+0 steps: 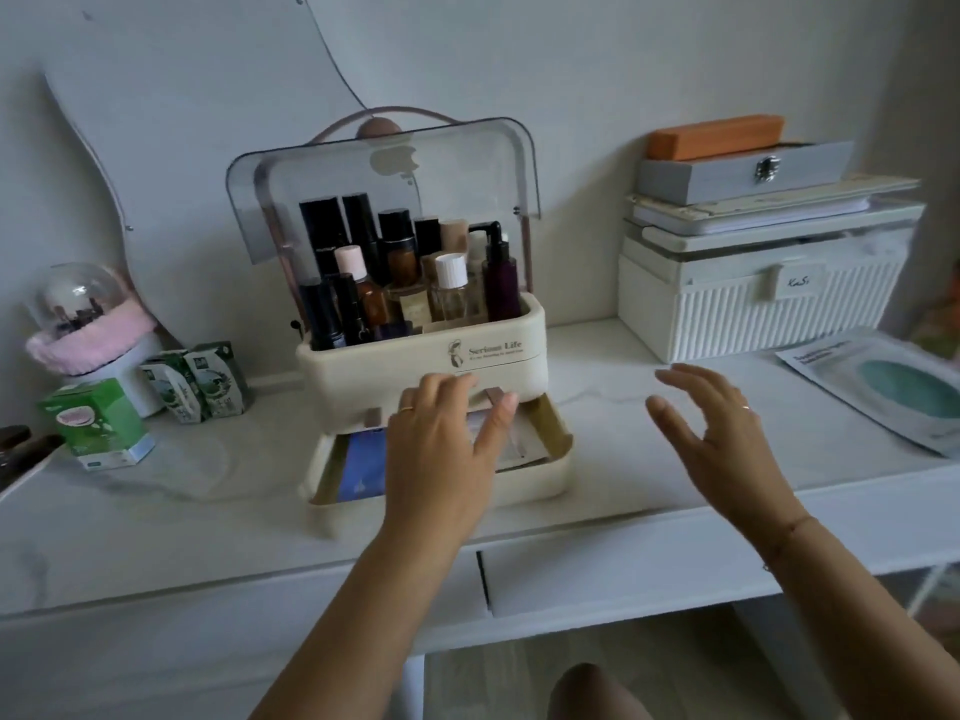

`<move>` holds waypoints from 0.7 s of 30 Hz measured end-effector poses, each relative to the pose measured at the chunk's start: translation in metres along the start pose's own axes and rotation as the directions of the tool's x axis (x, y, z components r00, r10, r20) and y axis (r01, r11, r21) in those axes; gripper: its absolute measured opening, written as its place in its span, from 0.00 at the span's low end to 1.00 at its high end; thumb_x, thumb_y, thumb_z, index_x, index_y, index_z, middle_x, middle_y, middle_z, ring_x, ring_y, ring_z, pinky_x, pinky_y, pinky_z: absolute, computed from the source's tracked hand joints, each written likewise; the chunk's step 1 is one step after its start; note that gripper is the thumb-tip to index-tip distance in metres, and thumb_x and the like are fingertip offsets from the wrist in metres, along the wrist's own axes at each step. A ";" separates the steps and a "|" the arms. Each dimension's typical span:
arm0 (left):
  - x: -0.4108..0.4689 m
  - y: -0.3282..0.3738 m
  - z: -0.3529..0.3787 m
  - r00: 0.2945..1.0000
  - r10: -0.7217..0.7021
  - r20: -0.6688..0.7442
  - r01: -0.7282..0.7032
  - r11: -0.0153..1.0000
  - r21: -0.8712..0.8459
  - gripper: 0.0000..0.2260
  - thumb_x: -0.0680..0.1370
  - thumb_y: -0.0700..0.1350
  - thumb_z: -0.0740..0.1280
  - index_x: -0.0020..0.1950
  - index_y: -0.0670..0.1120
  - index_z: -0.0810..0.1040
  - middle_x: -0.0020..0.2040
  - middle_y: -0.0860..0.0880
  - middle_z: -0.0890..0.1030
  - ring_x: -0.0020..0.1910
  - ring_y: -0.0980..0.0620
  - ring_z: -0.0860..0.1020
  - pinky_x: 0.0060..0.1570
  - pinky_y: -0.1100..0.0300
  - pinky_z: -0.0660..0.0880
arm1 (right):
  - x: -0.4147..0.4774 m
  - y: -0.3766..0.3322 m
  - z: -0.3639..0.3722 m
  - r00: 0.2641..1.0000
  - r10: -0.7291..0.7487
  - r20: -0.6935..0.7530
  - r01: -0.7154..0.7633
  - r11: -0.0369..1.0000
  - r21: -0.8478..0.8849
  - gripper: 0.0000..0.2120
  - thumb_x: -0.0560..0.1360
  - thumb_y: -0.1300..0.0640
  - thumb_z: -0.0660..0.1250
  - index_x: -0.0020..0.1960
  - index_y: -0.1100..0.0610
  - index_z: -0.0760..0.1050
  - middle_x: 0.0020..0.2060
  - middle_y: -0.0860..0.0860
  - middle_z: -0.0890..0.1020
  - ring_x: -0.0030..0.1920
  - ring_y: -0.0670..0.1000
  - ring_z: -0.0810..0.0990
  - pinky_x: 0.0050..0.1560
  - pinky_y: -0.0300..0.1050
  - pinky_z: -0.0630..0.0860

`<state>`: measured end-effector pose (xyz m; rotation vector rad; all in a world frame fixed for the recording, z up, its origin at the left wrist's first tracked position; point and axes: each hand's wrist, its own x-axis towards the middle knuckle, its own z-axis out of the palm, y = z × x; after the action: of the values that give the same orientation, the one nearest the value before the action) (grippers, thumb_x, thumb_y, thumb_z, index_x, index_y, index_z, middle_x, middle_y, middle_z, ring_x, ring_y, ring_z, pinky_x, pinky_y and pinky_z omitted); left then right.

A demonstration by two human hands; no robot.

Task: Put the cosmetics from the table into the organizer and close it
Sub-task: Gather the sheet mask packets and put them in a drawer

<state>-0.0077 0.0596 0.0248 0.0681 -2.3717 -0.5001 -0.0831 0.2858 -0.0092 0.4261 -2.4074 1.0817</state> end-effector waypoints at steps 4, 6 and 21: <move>0.011 0.067 0.058 0.977 0.110 0.182 -0.048 0.947 -0.317 0.27 0.75 0.65 0.51 0.66 0.51 0.70 0.63 0.53 0.72 0.62 0.56 0.67 0.58 0.62 0.63 | 0.016 0.065 -0.050 0.979 0.151 -0.134 -0.159 0.985 -0.058 0.23 0.75 0.44 0.62 0.64 0.57 0.73 0.66 0.57 0.73 0.67 0.58 0.69 0.67 0.63 0.65; 0.018 0.101 0.097 0.935 0.186 0.303 -0.060 0.923 -0.381 0.26 0.77 0.63 0.54 0.70 0.50 0.67 0.68 0.53 0.70 0.67 0.55 0.65 0.63 0.62 0.61 | 0.025 0.105 -0.079 0.951 0.226 -0.210 -0.262 0.951 -0.164 0.24 0.74 0.45 0.64 0.64 0.58 0.73 0.66 0.58 0.73 0.67 0.60 0.68 0.69 0.62 0.61; 0.029 0.246 0.279 0.635 0.451 0.627 -0.411 0.885 -0.220 0.30 0.77 0.65 0.50 0.75 0.51 0.57 0.77 0.48 0.53 0.75 0.50 0.50 0.72 0.48 0.45 | 0.041 0.237 -0.166 0.809 0.542 -0.229 -0.587 0.720 -0.370 0.26 0.69 0.37 0.66 0.57 0.56 0.75 0.55 0.55 0.80 0.56 0.60 0.75 0.47 0.47 0.67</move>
<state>-0.1900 0.3755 -0.0552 -0.8368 -2.9216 -0.3869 -0.1777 0.5608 -0.0373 -0.5502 -2.6413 0.7172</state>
